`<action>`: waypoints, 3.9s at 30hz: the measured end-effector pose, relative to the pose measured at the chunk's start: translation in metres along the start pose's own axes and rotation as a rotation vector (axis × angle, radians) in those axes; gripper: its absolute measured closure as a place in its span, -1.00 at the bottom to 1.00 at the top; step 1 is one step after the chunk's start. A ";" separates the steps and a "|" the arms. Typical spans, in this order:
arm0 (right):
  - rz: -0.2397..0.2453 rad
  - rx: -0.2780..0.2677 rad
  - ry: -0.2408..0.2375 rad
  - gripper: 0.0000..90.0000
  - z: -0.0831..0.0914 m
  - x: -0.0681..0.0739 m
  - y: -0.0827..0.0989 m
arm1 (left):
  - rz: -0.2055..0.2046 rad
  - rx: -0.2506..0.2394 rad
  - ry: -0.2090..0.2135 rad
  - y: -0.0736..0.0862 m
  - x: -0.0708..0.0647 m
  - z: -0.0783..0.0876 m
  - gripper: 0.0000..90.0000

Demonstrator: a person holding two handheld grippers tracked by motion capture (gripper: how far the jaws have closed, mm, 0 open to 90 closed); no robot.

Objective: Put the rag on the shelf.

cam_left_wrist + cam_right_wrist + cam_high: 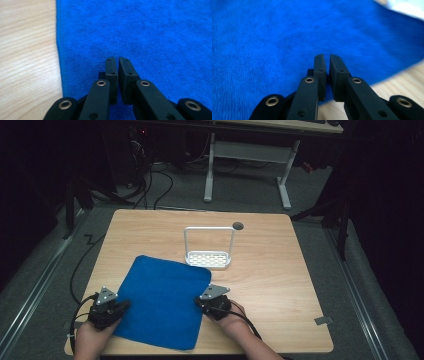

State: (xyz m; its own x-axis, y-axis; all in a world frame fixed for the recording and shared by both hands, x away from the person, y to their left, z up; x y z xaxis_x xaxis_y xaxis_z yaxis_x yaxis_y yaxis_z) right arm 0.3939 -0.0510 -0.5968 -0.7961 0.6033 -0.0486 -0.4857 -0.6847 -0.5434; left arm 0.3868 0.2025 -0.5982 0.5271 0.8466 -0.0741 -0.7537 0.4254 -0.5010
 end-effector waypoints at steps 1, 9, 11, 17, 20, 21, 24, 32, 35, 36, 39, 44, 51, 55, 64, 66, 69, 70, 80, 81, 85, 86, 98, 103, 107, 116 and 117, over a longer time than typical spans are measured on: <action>0.000 0.000 0.000 0.89 0.000 0.000 0.000 | 0.000 0.000 0.000 0.000 0.000 0.000 0.91; -0.012 0.028 0.015 0.90 0.008 -0.005 0.016 | -0.060 0.003 0.055 0.008 -0.033 0.002 0.91; -0.028 0.036 0.025 0.90 0.015 -0.009 0.027 | -0.081 0.010 0.096 0.009 -0.048 0.002 0.91; -0.098 0.042 0.044 0.90 0.033 -0.023 0.055 | -0.192 0.034 0.185 0.011 -0.097 0.000 0.91; -0.124 0.039 0.068 0.90 0.042 -0.028 0.069 | -0.255 0.042 0.226 0.009 -0.120 -0.003 0.91; -0.124 0.039 0.068 0.90 0.042 -0.028 0.069 | -0.255 0.042 0.226 0.009 -0.120 -0.003 0.91; -0.157 0.048 0.088 0.90 0.053 -0.034 0.086 | -0.291 0.044 0.263 0.005 -0.133 -0.007 0.90; -0.231 0.026 0.093 0.78 0.074 -0.048 0.119 | -0.345 0.044 0.314 0.003 -0.156 -0.009 0.85; -0.231 0.030 0.089 0.64 0.074 -0.048 0.116 | -0.349 0.040 0.307 0.003 -0.156 -0.009 0.72; -0.231 0.030 0.089 0.64 0.074 -0.048 0.116 | -0.353 0.033 0.294 0.003 -0.154 -0.008 0.72; -0.258 -0.006 0.087 0.61 0.078 -0.054 0.110 | -0.316 -0.011 0.238 -0.003 -0.141 -0.006 0.51; -0.279 -0.030 0.119 0.61 0.081 -0.066 0.103 | -0.144 -0.103 0.165 -0.029 -0.100 -0.007 0.21; -0.246 -0.047 0.124 0.58 0.082 -0.069 0.100 | -0.021 -0.098 0.087 -0.060 -0.067 -0.022 0.12; -0.231 -0.079 0.116 0.46 0.088 -0.071 0.095 | 0.011 -0.089 0.043 -0.084 -0.054 -0.037 0.13; -0.252 -0.089 0.150 0.45 0.087 -0.083 0.100 | -0.009 -0.039 0.034 -0.115 -0.049 -0.071 0.20; -0.263 -0.096 0.142 0.44 0.087 -0.084 0.100 | 0.001 -0.049 0.047 -0.117 -0.048 -0.071 0.27; -0.317 -0.089 0.133 0.23 0.086 -0.089 0.101 | 0.009 -0.052 0.057 -0.117 -0.048 -0.072 0.45; -0.333 -0.083 0.137 0.21 0.084 -0.092 0.101 | 0.008 -0.054 0.056 -0.117 -0.048 -0.072 0.50; -0.424 -0.028 0.175 0.08 0.070 -0.123 0.085 | -0.002 -0.069 0.068 -0.118 -0.050 -0.074 0.92; -0.424 -0.028 0.175 0.08 0.070 -0.123 0.085 | 0.003 -0.068 0.076 -0.117 -0.050 -0.074 0.92; -0.442 0.023 0.200 0.14 0.054 -0.141 0.077 | -0.003 -0.071 0.069 -0.117 -0.050 -0.074 0.93; -0.469 0.017 0.181 0.19 0.049 -0.147 0.072 | -0.004 -0.072 0.068 -0.117 -0.050 -0.074 0.93; -0.457 0.020 0.184 0.71 0.036 -0.150 0.070 | 0.004 -0.074 0.071 -0.116 -0.050 -0.073 0.93; -0.412 0.005 0.182 0.96 0.036 -0.143 0.065 | 0.011 -0.082 0.075 -0.116 -0.050 -0.071 0.94; -0.383 -0.024 0.182 0.96 0.043 -0.137 0.060 | 0.038 -0.123 0.105 -0.115 -0.049 -0.063 0.94; -0.366 -0.114 0.171 0.96 0.067 -0.121 0.049 | 0.020 -0.207 0.096 -0.119 -0.053 -0.036 0.94; -0.366 -0.120 0.171 0.96 0.069 -0.119 0.049 | 0.019 -0.231 0.093 -0.121 -0.055 -0.028 0.94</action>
State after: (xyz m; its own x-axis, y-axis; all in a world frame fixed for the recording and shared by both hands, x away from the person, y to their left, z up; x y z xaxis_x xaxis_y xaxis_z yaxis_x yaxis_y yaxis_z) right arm 0.4406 -0.1843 -0.5599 -0.5028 0.8638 0.0332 -0.6717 -0.3662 -0.6440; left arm 0.4600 0.0958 -0.5582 0.5554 0.8162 -0.1591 -0.6597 0.3159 -0.6819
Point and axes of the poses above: each handheld gripper's, and its own axes: z roughly backward along the jaws, y roughly out of its underside, x roughly to its left, the point moved 10 cm from there along -z, roughly forward along the jaws, and after that the axes turned 15 degrees about x, right-handed, at the moved point
